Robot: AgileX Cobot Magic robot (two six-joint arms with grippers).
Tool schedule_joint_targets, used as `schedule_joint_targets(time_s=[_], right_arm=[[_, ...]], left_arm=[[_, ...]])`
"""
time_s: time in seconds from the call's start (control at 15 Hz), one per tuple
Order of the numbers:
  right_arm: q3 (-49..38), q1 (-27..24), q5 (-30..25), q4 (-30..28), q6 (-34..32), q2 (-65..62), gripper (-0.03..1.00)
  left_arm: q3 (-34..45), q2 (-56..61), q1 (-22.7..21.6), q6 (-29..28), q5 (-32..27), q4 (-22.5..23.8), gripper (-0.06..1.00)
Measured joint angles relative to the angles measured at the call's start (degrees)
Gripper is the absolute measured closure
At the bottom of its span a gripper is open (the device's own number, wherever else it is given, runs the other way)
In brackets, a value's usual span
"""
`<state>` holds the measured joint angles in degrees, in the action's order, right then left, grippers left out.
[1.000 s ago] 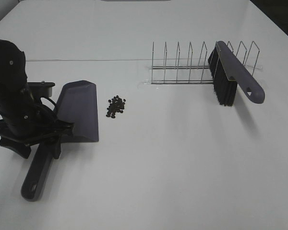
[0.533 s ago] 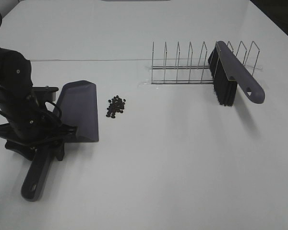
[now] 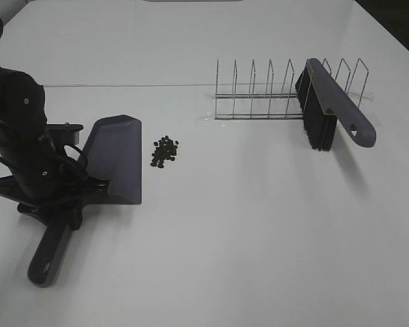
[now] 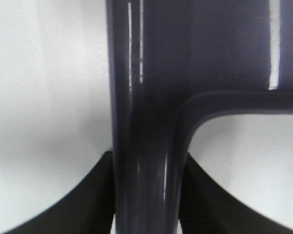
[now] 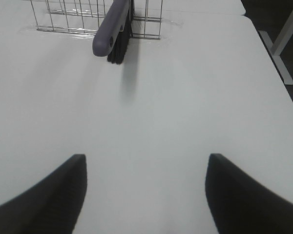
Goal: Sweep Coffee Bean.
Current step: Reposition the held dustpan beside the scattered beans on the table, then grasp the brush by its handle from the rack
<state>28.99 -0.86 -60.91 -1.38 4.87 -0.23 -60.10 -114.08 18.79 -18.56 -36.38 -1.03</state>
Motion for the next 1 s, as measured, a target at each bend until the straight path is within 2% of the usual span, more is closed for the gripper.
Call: schedule_joint_targets(time_s=[0.27, 0.47, 0.67, 1.0], right_arm=[[0.0, 0.0, 0.0, 0.0, 0.0, 0.0, 0.29], [0.0, 0.0, 0.0, 0.0, 0.0, 0.0, 0.29], [0.0, 0.0, 0.0, 0.0, 0.0, 0.0, 0.29], [0.46, 0.0, 1.49, 0.0, -1.26, 0.0, 0.29]], left_arm=[[0.0, 0.34, 0.0, -3.84, 0.06, 0.46, 0.59], [0.0, 4.41, 0.0, -5.5, 0.0, 3.04, 0.59], [0.0, 11.0, 0.0, -5.73, -0.57, 4.3, 0.59], [0.0, 11.75, 0.0, -5.73, -0.97, 6.25, 0.59]])
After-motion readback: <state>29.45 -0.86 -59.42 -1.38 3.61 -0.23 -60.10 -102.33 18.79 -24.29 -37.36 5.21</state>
